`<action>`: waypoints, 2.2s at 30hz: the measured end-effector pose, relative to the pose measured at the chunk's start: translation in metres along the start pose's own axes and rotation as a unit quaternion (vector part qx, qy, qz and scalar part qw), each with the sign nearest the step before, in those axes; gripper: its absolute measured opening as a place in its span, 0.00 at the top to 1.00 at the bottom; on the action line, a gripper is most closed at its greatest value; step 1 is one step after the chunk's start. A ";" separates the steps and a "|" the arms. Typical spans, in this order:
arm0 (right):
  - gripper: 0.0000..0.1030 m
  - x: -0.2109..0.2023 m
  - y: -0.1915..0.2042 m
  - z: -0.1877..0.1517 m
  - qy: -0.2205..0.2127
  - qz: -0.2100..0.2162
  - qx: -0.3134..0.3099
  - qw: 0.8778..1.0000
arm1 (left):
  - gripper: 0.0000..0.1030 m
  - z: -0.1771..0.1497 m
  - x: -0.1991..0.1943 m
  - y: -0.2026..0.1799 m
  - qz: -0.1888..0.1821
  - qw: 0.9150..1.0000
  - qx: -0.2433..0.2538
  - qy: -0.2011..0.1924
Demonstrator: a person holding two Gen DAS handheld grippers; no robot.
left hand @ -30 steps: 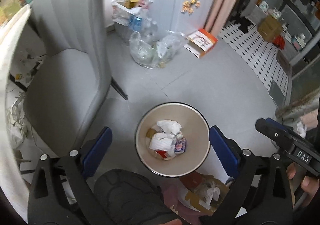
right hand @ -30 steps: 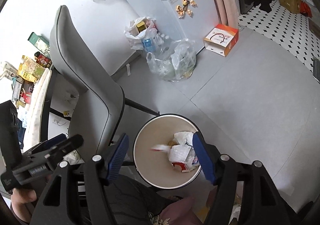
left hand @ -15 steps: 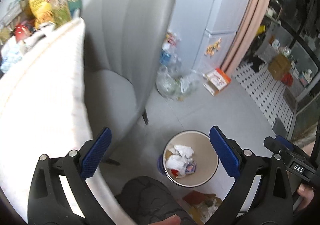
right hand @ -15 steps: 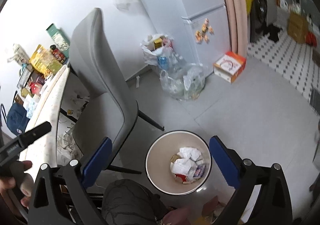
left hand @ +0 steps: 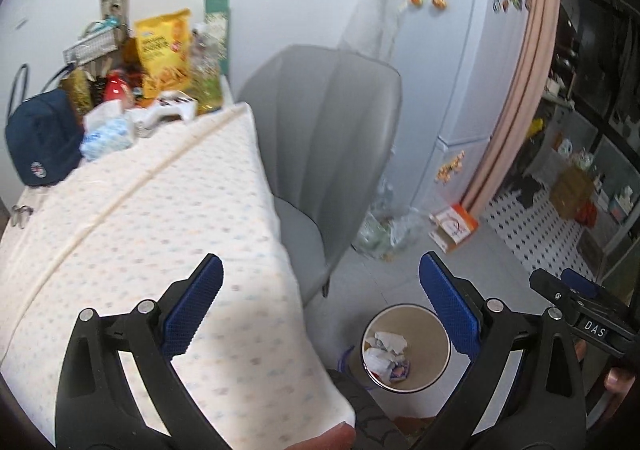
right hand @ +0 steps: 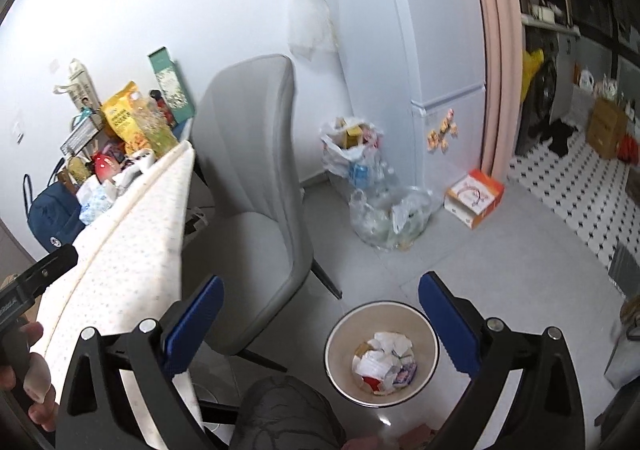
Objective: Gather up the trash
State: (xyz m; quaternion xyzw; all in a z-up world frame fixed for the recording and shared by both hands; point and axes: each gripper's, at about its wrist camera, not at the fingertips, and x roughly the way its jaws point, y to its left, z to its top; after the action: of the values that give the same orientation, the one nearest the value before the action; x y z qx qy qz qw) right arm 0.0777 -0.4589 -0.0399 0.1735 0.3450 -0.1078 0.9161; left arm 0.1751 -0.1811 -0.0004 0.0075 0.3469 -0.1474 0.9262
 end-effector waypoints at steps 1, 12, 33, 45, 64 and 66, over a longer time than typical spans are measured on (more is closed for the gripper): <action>0.07 -0.007 0.009 0.001 -0.005 0.000 -0.007 1.000 | 0.05 0.000 -0.011 0.007 0.004 1.000 -0.005 -0.008; 0.07 -0.073 0.098 0.001 -0.055 0.024 -0.064 0.996 | 0.05 -0.015 -0.109 0.065 0.056 0.995 -0.031 -0.078; 0.07 -0.159 0.198 -0.041 -0.107 0.094 -0.149 0.978 | 0.05 -0.067 -0.222 0.128 0.124 0.982 -0.067 -0.126; 0.07 -0.176 0.197 -0.051 -0.112 0.122 -0.151 0.975 | 0.05 -0.078 -0.243 0.132 0.135 0.978 -0.074 -0.143; 0.07 -0.160 0.197 -0.057 -0.096 0.125 -0.151 0.976 | 0.05 -0.084 -0.234 0.130 0.131 0.979 -0.075 -0.137; 0.07 -0.160 0.197 -0.057 -0.096 0.126 -0.152 0.976 | 0.05 -0.084 -0.233 0.129 0.130 0.979 -0.075 -0.137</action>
State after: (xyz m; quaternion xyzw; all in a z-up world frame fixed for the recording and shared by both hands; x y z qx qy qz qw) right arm -0.0119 -0.2437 0.0752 0.0635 0.2436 0.0457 0.9667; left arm -0.0096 0.0148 0.0751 -0.0375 0.2225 0.0012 0.9742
